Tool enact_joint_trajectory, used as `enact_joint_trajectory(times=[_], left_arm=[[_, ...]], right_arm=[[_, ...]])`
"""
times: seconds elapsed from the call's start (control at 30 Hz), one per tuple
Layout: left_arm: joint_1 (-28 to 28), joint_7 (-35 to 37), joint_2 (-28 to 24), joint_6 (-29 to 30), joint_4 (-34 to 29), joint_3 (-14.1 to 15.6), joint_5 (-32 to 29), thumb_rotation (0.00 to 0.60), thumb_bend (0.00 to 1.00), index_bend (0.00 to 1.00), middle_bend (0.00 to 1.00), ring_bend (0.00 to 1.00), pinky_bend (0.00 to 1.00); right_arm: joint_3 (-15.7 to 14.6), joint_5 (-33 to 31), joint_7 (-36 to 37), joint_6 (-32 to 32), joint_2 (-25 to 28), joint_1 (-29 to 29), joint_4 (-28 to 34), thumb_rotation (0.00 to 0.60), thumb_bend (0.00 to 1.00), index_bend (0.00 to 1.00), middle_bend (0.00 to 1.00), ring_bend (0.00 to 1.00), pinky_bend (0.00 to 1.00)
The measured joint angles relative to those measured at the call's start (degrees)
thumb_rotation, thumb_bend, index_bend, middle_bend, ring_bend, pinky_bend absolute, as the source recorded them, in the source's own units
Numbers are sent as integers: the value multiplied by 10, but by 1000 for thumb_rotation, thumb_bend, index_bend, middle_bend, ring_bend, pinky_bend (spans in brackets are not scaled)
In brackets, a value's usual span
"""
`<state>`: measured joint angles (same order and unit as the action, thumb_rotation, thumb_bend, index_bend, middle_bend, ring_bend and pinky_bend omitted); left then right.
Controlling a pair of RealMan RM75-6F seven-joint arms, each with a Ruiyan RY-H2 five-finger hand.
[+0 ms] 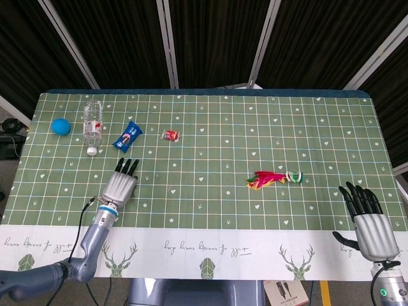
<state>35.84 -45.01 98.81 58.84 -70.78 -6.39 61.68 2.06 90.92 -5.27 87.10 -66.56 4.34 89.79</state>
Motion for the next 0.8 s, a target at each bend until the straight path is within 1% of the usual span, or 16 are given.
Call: enact_joint_trajectory(times=[0.13, 0.4, 0.6, 0.8], left_arm=[[0, 4, -2, 3, -3, 2, 2, 600, 422, 589, 0, 0, 0], [-2, 11, -11, 11, -16, 5, 7, 600, 421, 595, 0, 0, 0], [0, 23, -29, 27, -51, -4, 19, 600, 420, 599, 0, 0, 0], [0, 43, -47, 48, -102, -22, 26, 600, 423, 609, 0, 0, 0]], right_arm=[[0, -1, -1, 0, 0, 0, 1, 600, 46, 0, 0, 0, 76], [0, -1, -2, 1, 0, -1, 2, 600, 46, 0, 0, 0, 76], [1, -2, -2, 0, 0, -1, 2, 600, 48, 0, 0, 0, 76], [1, -2, -2, 1, 1, -1, 3, 600, 46, 0, 0, 0, 76]])
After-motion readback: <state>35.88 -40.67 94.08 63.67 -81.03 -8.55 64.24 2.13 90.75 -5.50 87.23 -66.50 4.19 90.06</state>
